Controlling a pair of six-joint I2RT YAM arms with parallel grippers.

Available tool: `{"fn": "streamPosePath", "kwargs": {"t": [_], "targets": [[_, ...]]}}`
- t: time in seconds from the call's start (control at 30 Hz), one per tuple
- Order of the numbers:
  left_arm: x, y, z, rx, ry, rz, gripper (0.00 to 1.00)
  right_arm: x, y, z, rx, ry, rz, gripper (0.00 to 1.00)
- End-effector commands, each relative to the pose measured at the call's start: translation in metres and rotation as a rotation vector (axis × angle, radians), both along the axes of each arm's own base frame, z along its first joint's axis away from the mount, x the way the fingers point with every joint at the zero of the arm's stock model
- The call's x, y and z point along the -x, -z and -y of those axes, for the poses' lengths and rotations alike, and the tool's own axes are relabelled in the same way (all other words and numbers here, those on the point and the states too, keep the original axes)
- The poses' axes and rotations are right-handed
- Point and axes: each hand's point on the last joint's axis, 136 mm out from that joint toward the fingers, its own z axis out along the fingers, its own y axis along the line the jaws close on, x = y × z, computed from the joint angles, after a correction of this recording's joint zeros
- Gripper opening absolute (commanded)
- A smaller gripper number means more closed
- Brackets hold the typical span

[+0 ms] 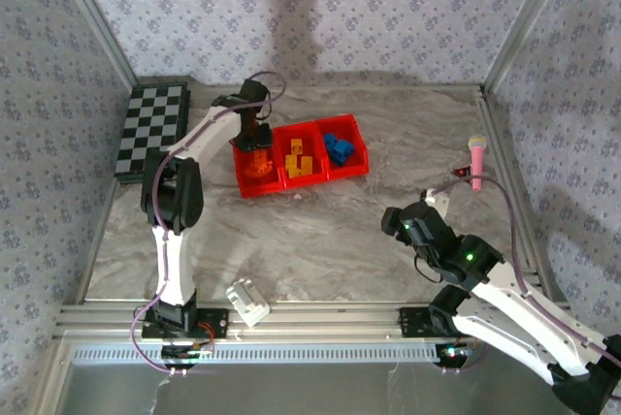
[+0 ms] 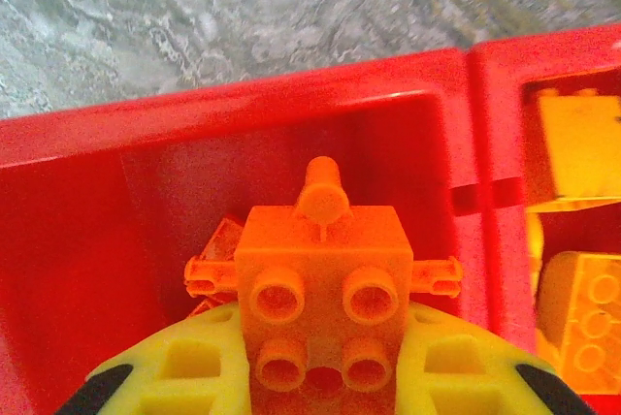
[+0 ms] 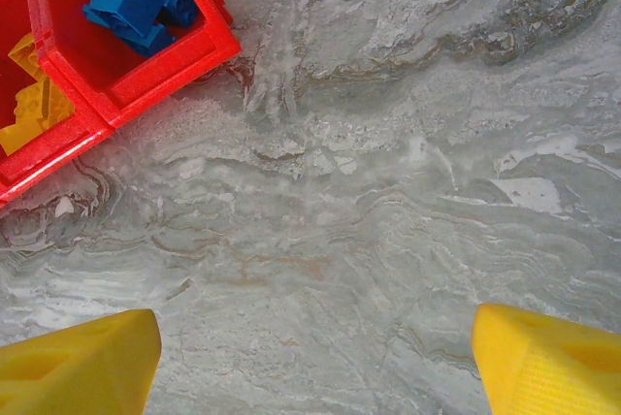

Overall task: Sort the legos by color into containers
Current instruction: Place the lego in the container.

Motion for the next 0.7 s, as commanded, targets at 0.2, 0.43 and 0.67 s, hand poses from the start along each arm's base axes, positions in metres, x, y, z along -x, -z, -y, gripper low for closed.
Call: {"fn": "streamPosePath", "kwargs": {"t": [0.2,0.43,0.67], "targets": [[0.007,0.013,-0.015,-0.07,-0.002,-0.033,0.16,0.004,0.005,0.005,0.016,-0.001,-0.023,0.85],[0.019,0.016,-0.015,-0.038,0.002,-0.023,0.4,0.003,0.006,0.005,0.017,-0.001,-0.024,0.85],[0.023,-0.019,-0.014,0.001,0.037,0.101,0.65,0.002,0.005,0.004,0.018,-0.006,-0.021,0.85]]}}
